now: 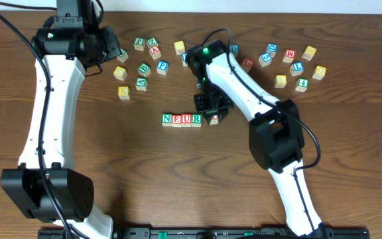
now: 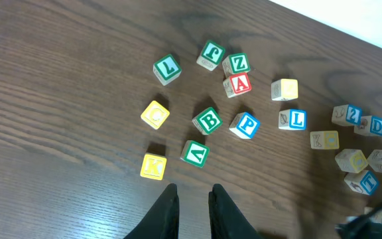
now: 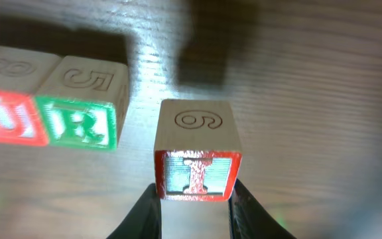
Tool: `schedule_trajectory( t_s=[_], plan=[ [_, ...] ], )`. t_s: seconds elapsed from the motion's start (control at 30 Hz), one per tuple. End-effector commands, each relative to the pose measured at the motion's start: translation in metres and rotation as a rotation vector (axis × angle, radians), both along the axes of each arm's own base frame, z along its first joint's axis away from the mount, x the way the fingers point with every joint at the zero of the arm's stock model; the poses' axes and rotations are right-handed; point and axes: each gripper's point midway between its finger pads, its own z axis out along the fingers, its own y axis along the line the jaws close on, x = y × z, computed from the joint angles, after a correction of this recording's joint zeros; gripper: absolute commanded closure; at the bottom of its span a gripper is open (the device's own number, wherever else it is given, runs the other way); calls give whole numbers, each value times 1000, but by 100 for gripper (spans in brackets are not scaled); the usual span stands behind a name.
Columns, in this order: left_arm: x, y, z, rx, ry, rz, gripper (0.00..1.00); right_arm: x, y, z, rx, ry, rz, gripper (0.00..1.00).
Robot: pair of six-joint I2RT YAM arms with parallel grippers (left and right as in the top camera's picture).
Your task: Spell out NEURIPS
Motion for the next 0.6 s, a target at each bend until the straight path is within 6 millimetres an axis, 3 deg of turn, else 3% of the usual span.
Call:
schedule_trajectory(
  t_s=[0.0,0.07,0.17,0.23,0.57],
  plan=[
    [0,3,-9,7,24,8,84,14,2,19,41,-40,36,75],
    [0,3,-9,7,24,8,83,19,5,32,61,-68,49,70],
    [0,3,-9,7,24,8,83,32,13,48,99,-136,68,56],
    [0,3,-9,7,24,8,84,39,16,52,116,-170,68,55],
    [0,3,-9,7,24,8,83,45,5,37,51,-187,64,52]
  ],
)
